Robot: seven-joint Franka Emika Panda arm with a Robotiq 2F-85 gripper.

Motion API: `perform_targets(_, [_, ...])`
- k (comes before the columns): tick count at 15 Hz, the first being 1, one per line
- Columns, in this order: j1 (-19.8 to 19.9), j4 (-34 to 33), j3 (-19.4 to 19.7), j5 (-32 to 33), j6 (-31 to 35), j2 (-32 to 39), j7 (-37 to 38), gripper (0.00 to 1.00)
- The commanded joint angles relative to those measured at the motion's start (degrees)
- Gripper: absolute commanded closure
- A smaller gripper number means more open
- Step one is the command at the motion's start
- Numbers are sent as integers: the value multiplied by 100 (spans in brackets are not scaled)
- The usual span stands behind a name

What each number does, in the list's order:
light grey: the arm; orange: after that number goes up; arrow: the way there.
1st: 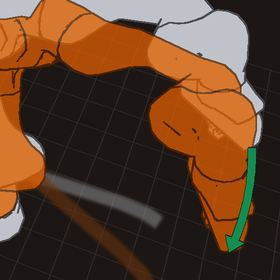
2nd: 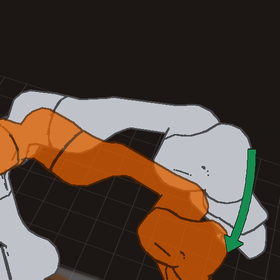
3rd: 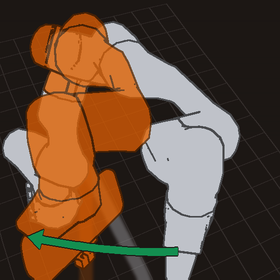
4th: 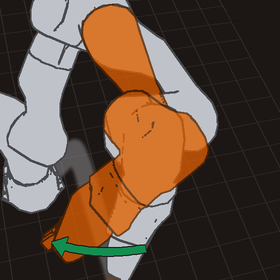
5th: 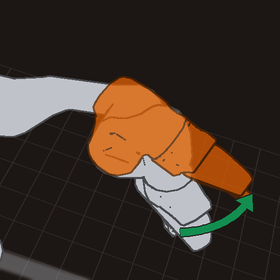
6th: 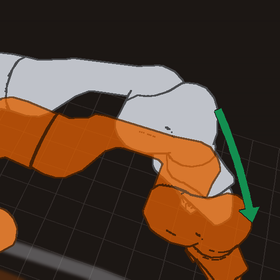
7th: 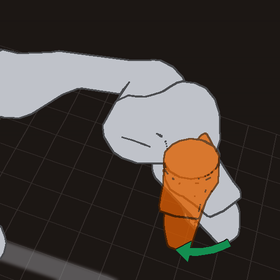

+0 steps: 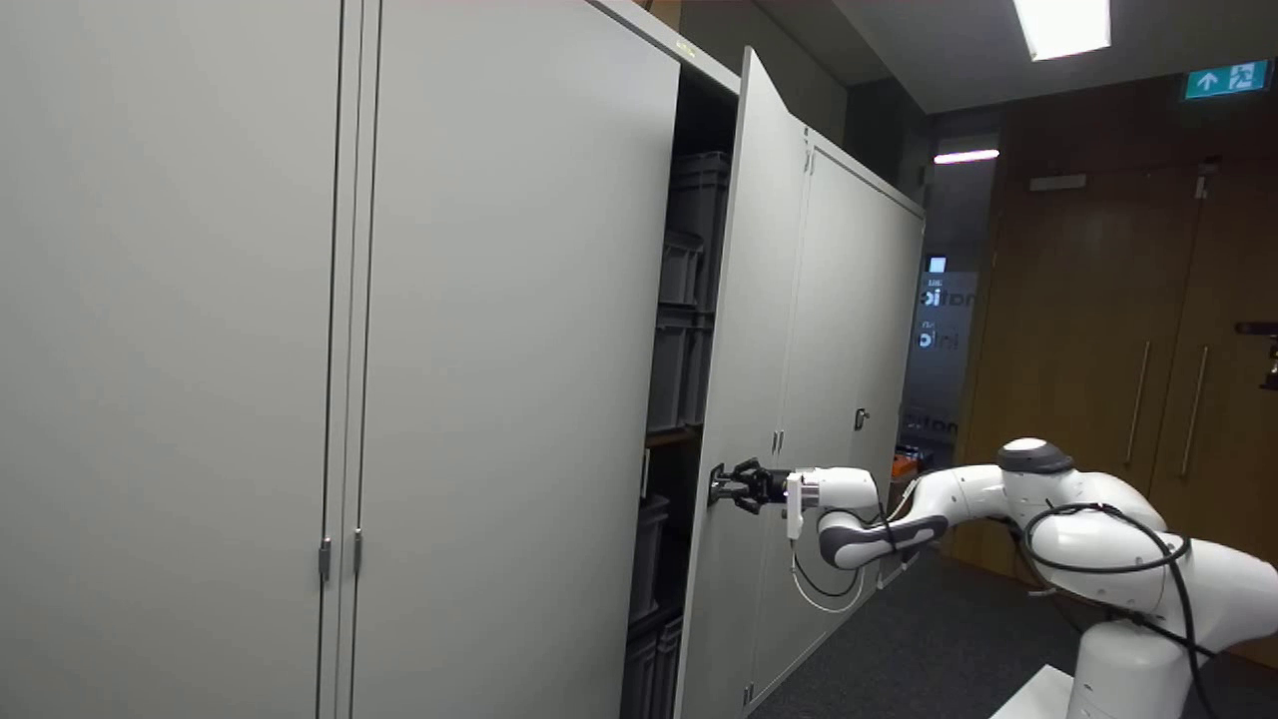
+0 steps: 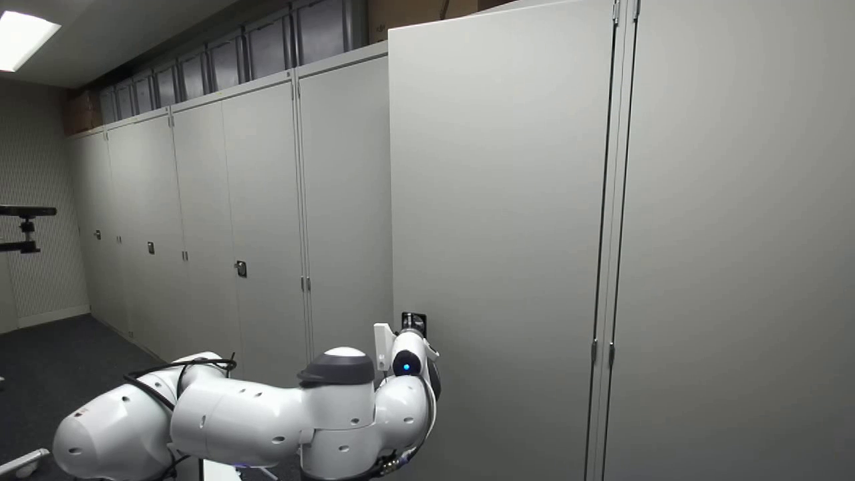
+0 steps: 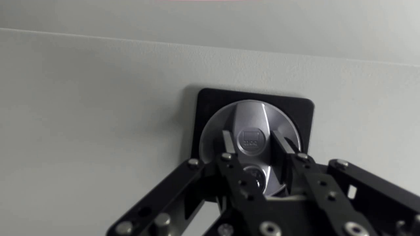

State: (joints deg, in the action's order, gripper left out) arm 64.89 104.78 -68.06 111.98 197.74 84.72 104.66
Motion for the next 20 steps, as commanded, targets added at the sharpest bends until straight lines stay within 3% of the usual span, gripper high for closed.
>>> perform_targets(1, [159, 578, -381, 0, 100, 0, 245, 92])
perform_targets(11, [164, 530, -346, -28, 100, 0, 208, 92])
perform_targets(12, [161, 520, -337, -31, 101, 0, 210, 50])
perform_targets(18, [192, 833, -611, -92, 25, -2, 422, 2])
perform_targets(20, [240, 947, -706, -112, 24, -3, 460, 0])
